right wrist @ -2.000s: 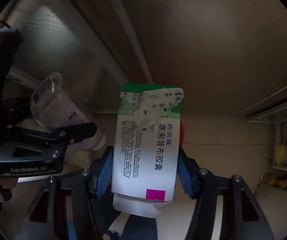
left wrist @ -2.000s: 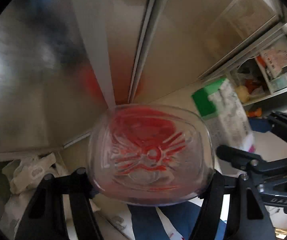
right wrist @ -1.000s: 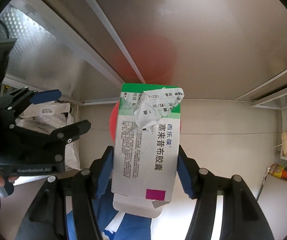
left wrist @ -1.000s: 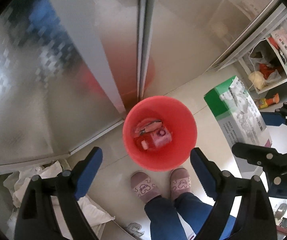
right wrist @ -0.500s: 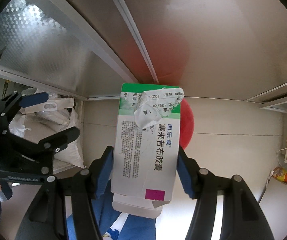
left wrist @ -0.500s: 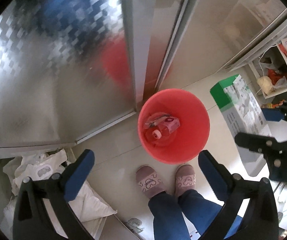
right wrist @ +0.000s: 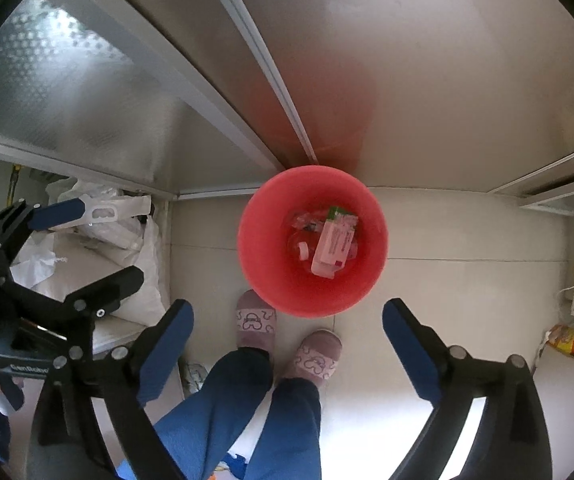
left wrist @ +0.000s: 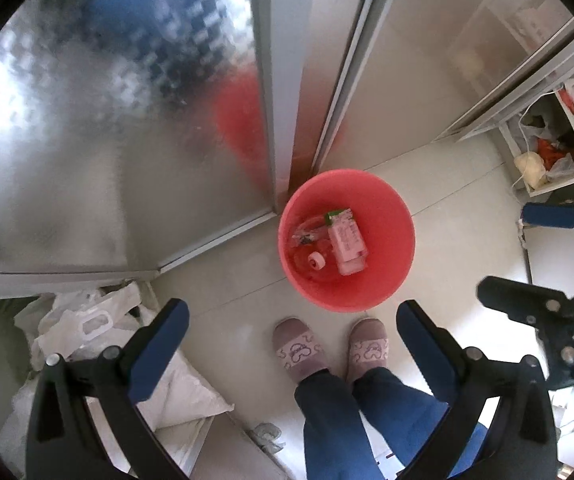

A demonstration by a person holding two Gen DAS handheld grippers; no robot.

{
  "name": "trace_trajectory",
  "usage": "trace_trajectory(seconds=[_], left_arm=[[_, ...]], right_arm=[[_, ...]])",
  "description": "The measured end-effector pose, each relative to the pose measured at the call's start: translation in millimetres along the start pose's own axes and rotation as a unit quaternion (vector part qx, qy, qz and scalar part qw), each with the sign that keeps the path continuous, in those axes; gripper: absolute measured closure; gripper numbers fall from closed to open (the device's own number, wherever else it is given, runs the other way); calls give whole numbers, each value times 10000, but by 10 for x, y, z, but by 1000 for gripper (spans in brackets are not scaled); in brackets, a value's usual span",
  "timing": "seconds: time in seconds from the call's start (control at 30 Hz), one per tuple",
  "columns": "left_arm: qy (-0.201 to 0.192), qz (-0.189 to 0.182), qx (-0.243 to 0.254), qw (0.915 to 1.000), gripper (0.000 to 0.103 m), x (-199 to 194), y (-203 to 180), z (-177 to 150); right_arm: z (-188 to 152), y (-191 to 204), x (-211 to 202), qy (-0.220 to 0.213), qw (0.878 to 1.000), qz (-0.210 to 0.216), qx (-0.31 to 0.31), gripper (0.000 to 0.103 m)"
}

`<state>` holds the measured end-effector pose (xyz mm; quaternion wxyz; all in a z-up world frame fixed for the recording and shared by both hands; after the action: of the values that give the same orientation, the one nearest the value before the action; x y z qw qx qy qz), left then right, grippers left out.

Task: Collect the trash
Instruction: 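Raise both empty tools back up to the counter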

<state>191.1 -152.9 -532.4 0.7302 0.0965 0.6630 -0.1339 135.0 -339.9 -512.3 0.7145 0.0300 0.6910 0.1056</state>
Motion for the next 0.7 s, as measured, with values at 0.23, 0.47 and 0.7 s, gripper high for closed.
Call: trace_trajectory(seconds=[0.23,0.47,0.7], left_arm=[[20,-30,-431,9991,0,-711,4,-137],[-66,73,-755,9971,0,-1561,-63,-325],[-535,88,-1159,9918,0,-2480,61,-368]], right_arm=[[-80,235,-497,-252,9995,-49,-198,1],[-113,422,-1274,-607,9976,145,-305,1],[-116,750,-2095,-1065,9919,126,-687,1]])
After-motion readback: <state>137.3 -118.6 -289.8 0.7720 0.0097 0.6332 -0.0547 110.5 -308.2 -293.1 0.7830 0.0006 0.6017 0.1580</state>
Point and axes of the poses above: each gripper's, at about its wrist camera, not at the fingertips, and x roughly the way its jaws point, y to its left, z to its top, the point moved 3 cm from there along x, roughly the way its jaws point
